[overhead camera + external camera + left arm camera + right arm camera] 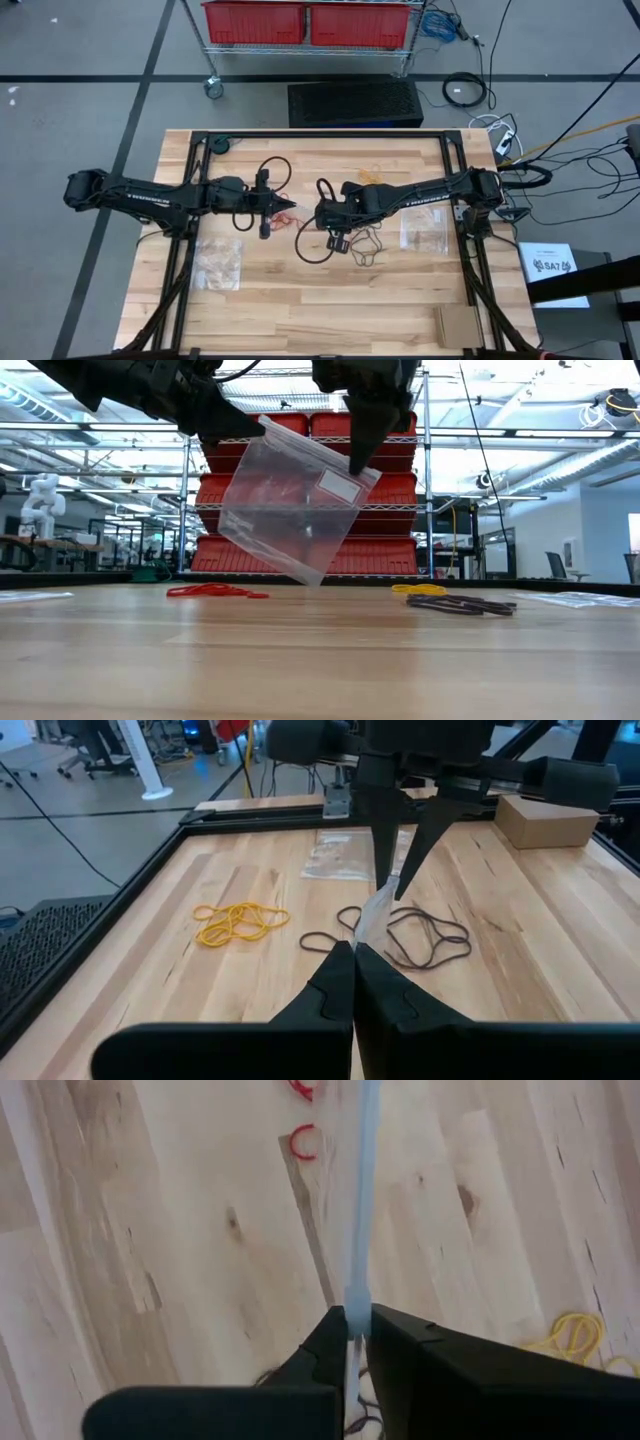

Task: Sort rubber bands
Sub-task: Open the top right transparent zip bag

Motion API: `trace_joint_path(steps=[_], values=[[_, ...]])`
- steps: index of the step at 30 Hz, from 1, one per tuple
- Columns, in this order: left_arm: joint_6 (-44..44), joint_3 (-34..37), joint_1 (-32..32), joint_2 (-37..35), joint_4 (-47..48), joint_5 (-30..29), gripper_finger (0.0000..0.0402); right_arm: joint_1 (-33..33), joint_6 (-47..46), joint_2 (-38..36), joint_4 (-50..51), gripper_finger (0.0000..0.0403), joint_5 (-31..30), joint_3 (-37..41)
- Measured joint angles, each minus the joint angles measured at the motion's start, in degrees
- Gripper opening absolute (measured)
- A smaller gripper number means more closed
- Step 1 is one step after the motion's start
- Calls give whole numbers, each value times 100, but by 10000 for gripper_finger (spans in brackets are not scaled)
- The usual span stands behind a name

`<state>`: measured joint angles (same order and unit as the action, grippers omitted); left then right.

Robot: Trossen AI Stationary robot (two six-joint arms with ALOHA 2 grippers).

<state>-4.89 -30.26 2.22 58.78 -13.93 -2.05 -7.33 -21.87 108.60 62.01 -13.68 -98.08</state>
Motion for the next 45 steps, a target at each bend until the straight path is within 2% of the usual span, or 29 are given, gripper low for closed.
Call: trace_joint_path(steps=[23,27,39,45], values=[[-2,0,0,0,50,-48,0,-66,-259,0,365,15,10,2],[-1,0,4,-1,48,-62,0,-69,-299,0,386,34,19,7],[1,0,4,-7,35,-82,0,-103,-295,-337,448,133,-139,11],[2,0,4,-7,34,-78,0,-105,39,-716,-14,146,-379,11]])
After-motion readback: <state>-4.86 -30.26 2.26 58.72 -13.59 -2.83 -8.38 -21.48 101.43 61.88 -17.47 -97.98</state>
